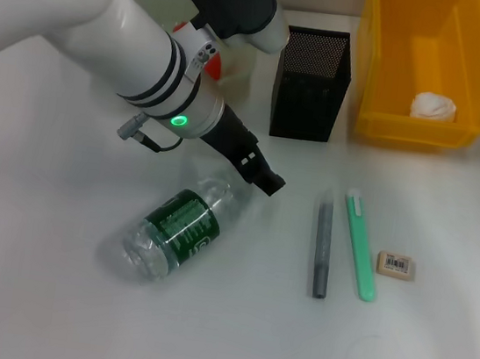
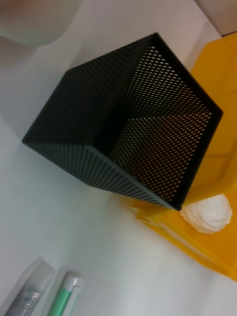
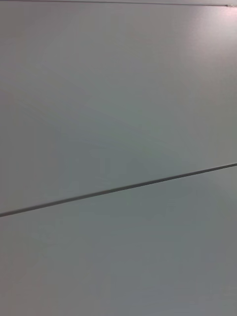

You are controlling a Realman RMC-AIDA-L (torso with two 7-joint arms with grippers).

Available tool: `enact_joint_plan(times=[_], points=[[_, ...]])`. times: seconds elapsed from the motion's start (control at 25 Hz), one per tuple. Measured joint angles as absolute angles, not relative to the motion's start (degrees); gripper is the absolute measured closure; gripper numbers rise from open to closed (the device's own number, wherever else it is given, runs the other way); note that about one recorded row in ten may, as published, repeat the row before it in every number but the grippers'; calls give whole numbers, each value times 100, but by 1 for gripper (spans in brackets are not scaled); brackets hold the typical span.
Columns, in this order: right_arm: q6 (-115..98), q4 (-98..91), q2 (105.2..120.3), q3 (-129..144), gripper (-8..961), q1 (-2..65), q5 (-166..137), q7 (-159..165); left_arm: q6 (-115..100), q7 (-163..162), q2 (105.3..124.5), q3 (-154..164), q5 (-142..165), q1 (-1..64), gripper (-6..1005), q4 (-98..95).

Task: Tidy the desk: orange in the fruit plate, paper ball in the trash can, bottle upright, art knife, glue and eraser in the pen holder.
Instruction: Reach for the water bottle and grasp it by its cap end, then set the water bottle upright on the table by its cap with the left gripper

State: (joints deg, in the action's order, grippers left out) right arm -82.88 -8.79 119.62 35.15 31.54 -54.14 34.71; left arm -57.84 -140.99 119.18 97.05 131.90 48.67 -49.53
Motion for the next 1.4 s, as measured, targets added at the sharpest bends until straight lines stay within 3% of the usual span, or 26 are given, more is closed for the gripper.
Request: enact_joint_plan(times=[0.48, 0.76, 0.88, 1.4], points=[[-8331, -806, 11962, 3516, 197, 3159, -5414, 3470, -5781, -14101, 11918, 9796, 13216, 4870, 214, -4850], [-8501, -763, 11962, 3515, 198, 3119, -5414, 3467, -5795, -14123, 11918, 9835, 13306, 4869, 334, -4819], [-8539, -744, 11962, 3506, 198, 3105, -5414, 3466, -5787, -14119, 11918, 9835, 13313, 4869, 518, -4797], [-8627, -735, 11962, 3453, 197, 3077, -5367, 3463, -5858, -13582, 11892, 9446, 13187, 4496, 564, -5212]])
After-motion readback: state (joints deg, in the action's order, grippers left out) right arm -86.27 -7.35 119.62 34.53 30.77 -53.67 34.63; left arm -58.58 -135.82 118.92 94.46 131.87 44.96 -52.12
